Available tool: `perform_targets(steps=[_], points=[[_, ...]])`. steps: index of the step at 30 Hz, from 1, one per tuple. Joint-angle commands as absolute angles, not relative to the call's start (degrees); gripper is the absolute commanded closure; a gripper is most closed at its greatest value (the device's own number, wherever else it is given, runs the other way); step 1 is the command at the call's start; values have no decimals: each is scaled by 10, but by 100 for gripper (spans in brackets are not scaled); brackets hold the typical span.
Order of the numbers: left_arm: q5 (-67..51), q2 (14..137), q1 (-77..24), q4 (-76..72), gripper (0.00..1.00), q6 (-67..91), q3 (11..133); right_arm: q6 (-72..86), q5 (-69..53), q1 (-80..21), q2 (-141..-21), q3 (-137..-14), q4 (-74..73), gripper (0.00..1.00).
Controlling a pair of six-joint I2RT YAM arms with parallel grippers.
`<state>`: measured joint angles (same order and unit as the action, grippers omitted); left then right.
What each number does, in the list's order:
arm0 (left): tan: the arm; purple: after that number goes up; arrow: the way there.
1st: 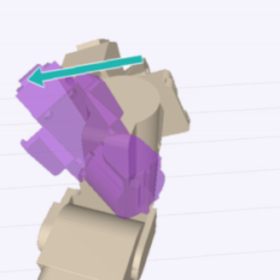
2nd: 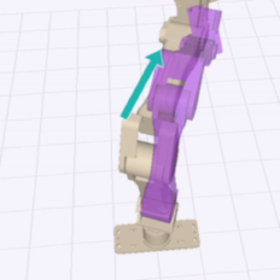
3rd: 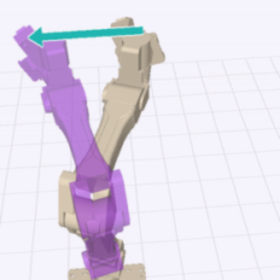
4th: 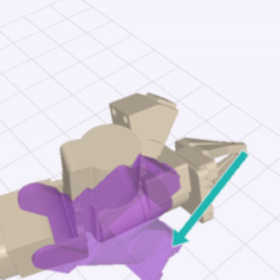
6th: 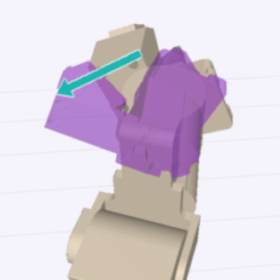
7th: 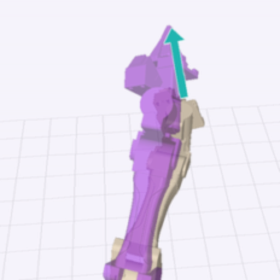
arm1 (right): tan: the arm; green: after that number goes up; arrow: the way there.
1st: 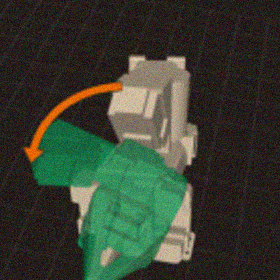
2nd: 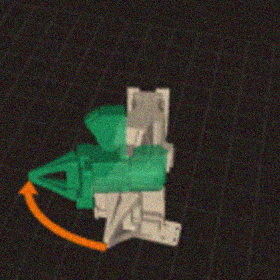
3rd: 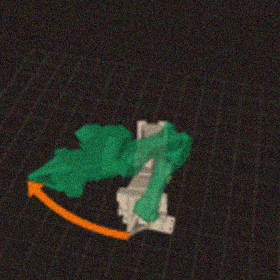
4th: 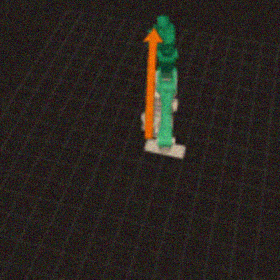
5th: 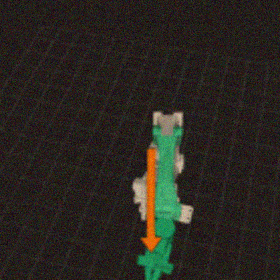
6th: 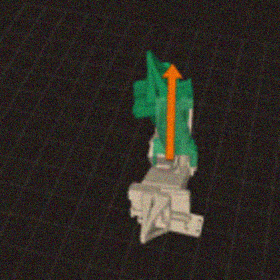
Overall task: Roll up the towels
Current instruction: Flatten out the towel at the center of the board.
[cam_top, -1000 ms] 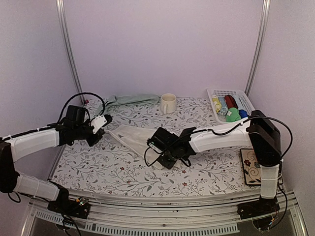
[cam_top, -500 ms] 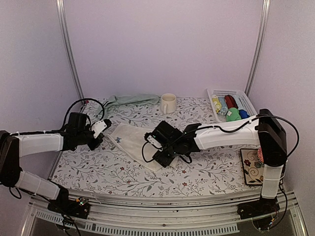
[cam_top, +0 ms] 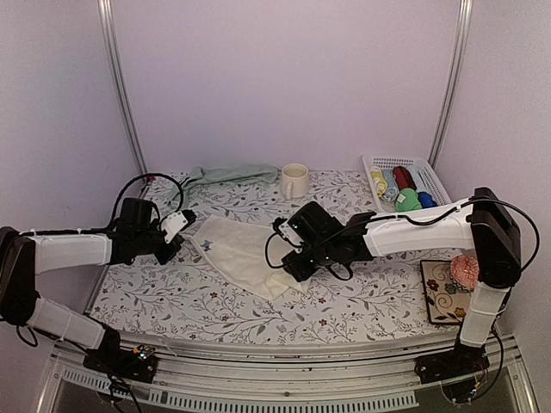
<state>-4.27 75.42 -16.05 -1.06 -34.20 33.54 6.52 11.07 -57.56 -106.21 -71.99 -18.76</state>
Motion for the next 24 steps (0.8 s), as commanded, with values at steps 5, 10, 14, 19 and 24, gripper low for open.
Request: perform_targets(steps=[5,10,14,19,24], points=[[-55,761,-155,-25,100,-335,326,77,79,-572,-1065,-713,-155,58],[-57,766,-155,-25,100,-335,327,75,67,-571,-1080,-718,-162,57],[-60,767,-155,-25,100,-334,327,77,73,-567,-1088,-721,-166,58],[-65,766,-155,-22,100,-333,327,83,81,-561,-1091,-720,-166,60],[-67,767,-155,-22,100,-332,327,81,71,-558,-1096,-721,-162,74]])
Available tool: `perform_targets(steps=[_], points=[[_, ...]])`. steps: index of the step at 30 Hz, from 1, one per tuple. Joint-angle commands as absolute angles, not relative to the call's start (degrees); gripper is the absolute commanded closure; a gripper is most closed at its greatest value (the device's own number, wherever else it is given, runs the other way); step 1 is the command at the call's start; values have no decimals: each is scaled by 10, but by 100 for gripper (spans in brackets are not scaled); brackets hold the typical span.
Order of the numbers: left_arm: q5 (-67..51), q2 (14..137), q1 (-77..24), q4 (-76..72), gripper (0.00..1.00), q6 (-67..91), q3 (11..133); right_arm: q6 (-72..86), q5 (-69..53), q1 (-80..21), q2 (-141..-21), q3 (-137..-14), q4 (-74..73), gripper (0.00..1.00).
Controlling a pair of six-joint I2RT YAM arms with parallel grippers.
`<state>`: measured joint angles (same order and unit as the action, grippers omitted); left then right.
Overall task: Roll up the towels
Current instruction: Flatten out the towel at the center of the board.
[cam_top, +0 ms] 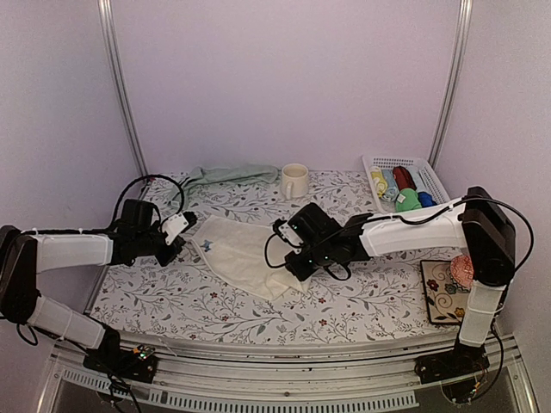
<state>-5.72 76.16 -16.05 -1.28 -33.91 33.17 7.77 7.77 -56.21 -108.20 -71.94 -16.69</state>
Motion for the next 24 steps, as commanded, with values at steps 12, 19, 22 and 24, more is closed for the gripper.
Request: perform_targets(steps=[12,19,22,24], points=[[-68,741,-154,-16,100,-336,339,82,122,-556,-1017,-698,-163,98],[-79,620,-153,71,100,-355,380,90,228,-557,-846,-642,-161,98],[-82,547,-152,116,100,-363,391,93,255,-570,-771,-618,-163,98],[-87,502,-152,150,100,-362,400,93,287,-594,-734,-610,-175,98]])
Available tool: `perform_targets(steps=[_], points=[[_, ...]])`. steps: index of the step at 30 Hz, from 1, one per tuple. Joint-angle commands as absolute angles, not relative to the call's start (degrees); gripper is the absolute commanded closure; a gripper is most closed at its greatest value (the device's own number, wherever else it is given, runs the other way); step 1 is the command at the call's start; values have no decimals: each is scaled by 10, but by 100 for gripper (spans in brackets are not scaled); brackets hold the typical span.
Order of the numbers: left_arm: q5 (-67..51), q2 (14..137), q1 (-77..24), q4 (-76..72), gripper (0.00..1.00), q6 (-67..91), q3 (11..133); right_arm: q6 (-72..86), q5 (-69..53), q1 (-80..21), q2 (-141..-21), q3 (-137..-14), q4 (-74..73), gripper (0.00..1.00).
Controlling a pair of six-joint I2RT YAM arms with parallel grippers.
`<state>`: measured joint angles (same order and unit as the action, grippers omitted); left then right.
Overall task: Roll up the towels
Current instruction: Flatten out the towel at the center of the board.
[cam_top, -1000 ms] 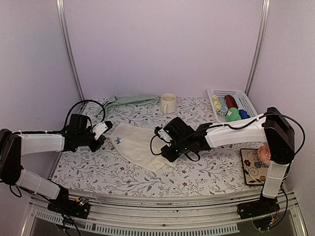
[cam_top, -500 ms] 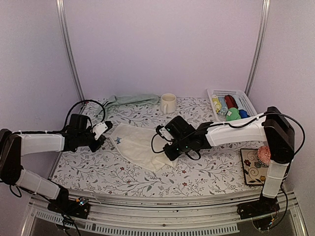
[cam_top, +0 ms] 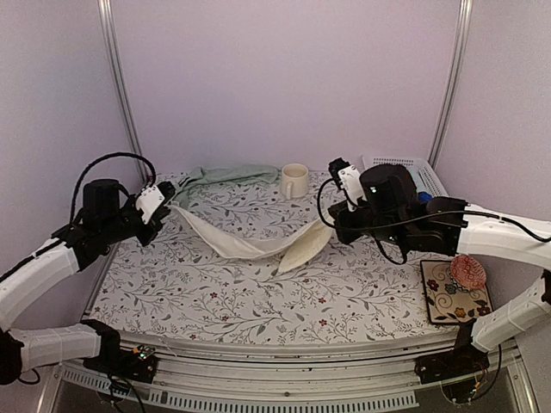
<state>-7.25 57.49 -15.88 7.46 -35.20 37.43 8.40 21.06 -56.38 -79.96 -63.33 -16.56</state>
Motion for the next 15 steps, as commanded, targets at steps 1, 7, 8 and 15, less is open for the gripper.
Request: perform_targets(steps=[1,7,8,15], points=[[-90,478,-153,168,100,-361,407,94,306,-609,-714,-610,-183,98],[-129,336,-152,266,100,-360,426,107,402,-720,-641,-604,-201,98],[-135,314,-153,279,100,-358,428,108,417,-732,-635,-606,-204,98],[-135,301,-153,323,100,-327,416,149,522,-739,-675,-625,-248,98]])
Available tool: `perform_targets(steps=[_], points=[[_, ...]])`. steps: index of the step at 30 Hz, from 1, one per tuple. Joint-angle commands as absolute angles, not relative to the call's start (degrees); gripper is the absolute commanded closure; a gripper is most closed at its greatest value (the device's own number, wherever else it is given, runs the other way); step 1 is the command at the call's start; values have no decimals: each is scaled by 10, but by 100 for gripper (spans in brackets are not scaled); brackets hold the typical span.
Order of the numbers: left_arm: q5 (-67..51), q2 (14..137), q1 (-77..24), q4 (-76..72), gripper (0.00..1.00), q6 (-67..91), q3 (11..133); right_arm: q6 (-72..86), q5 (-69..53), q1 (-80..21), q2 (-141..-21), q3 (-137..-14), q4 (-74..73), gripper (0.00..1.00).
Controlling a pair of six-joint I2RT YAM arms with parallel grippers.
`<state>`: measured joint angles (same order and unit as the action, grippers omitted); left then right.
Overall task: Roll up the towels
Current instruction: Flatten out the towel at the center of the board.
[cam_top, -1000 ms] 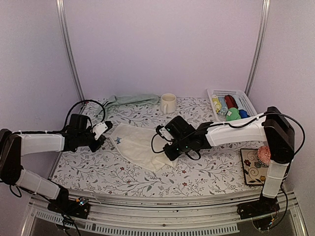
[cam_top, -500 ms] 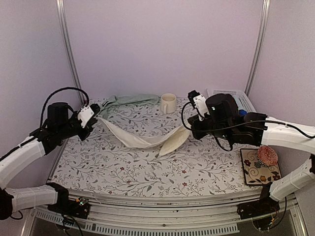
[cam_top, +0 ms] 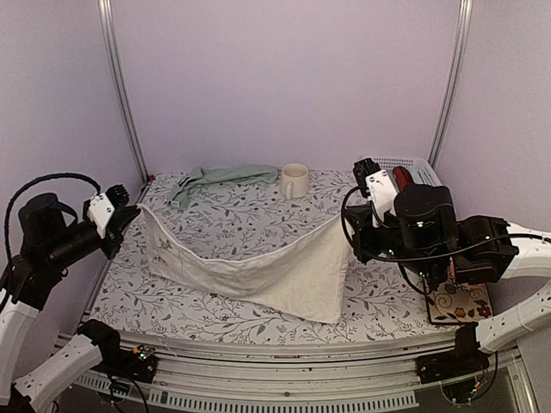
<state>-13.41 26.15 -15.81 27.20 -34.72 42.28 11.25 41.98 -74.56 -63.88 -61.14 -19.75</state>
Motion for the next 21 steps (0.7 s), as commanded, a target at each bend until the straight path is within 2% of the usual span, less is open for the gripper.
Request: perform_targets(steps=[1,9,17,21], points=[[-130,319,-152,321,100,-326,406,169,530,-729,-702,-639,-268,98],[-77,475,-152,199,100,-317,363,187,430,-549,-855,-687,-267,98],[-40,788,-144,75,100,-318,434,138,429,-458,-1024,-784,-233,98],[-8,895,-139,17,100,-329,481,108,418,-435,-1076,-798,-191,98]])
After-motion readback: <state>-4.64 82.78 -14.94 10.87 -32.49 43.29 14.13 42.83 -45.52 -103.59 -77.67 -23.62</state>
